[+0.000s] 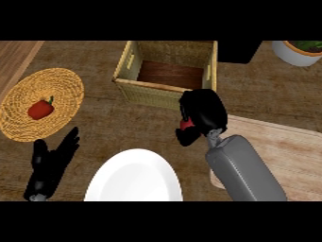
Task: Pick the tomato from the cutting board and place it in the basket
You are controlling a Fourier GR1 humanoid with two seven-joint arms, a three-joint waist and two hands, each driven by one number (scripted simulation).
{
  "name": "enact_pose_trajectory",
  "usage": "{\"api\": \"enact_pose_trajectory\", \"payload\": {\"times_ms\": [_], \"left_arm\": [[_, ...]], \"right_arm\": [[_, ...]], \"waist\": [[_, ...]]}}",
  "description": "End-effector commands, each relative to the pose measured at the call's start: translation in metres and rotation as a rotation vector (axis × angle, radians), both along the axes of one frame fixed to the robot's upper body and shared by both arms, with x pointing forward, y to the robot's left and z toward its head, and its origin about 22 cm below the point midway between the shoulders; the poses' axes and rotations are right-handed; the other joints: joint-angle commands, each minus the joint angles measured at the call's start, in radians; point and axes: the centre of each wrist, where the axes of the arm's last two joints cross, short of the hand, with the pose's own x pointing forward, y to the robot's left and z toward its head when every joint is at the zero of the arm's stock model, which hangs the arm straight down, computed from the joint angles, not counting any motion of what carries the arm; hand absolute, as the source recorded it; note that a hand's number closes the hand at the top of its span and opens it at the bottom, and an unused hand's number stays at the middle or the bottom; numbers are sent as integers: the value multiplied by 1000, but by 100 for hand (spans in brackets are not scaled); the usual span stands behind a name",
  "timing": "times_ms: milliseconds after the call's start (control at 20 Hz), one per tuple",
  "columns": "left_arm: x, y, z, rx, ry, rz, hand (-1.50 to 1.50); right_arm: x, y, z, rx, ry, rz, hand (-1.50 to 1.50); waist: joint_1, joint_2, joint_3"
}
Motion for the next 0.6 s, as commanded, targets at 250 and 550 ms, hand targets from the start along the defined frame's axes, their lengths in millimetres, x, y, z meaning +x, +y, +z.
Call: {"api": "enact_pose_trajectory", "payload": {"times_ms": [250, 550], "left_arm": [[1, -7, -8, 11, 65, -56, 0], [9, -14, -9, 20, 76, -44, 0]], "right_arm": [[-8, 39, 109, 519, -337, -261, 150], [-16, 83, 172, 608, -439, -431, 150]], "waist": [[62, 0, -8], [45, -2, -16]]}}
